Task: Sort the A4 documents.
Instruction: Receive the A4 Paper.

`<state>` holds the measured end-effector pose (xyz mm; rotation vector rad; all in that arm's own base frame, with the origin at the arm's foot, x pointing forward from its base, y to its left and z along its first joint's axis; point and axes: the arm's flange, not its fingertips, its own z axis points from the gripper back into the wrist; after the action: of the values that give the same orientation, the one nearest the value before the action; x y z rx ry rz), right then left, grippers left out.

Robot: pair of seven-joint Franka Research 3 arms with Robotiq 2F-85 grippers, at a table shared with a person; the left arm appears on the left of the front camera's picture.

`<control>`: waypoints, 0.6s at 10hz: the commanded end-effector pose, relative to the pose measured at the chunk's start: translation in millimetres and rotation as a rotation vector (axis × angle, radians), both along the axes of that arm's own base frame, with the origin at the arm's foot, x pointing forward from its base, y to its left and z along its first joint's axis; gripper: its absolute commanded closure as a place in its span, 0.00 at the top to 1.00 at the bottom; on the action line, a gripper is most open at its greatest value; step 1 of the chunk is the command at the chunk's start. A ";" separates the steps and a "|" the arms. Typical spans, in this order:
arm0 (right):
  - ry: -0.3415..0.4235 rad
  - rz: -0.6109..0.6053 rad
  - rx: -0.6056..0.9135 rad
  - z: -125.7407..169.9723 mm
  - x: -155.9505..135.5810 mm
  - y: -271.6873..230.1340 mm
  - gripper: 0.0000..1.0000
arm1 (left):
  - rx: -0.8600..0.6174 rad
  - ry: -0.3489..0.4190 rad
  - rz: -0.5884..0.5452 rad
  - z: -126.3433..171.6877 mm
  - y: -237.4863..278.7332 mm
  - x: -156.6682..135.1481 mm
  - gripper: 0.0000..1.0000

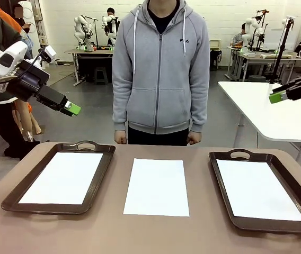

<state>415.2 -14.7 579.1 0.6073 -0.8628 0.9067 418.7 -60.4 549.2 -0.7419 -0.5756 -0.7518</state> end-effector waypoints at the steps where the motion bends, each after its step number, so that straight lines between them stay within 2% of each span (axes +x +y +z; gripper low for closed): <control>1: 0.088 0.020 0.004 2.4 -19.7 0.2 1.00 | 0.005 0.000 -0.007 0.6 1.1 -1.0 1.00; 2: 0.119 0.028 0.015 4.1 -23.1 -1.2 1.00 | 0.005 0.000 -0.007 0.6 1.1 -1.0 1.00; 3: 0.200 0.038 0.024 6.8 -23.0 -3.2 1.00 | 0.005 0.000 -0.007 0.6 1.1 -1.0 1.00; 6: 0.344 -0.004 0.023 8.8 -10.9 -4.0 1.00 | 0.005 0.000 -0.007 0.6 1.1 -1.0 1.00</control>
<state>395.1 -19.4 582.3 0.7442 -0.6291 0.7875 418.7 -60.4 549.2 -0.7419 -0.5756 -0.7518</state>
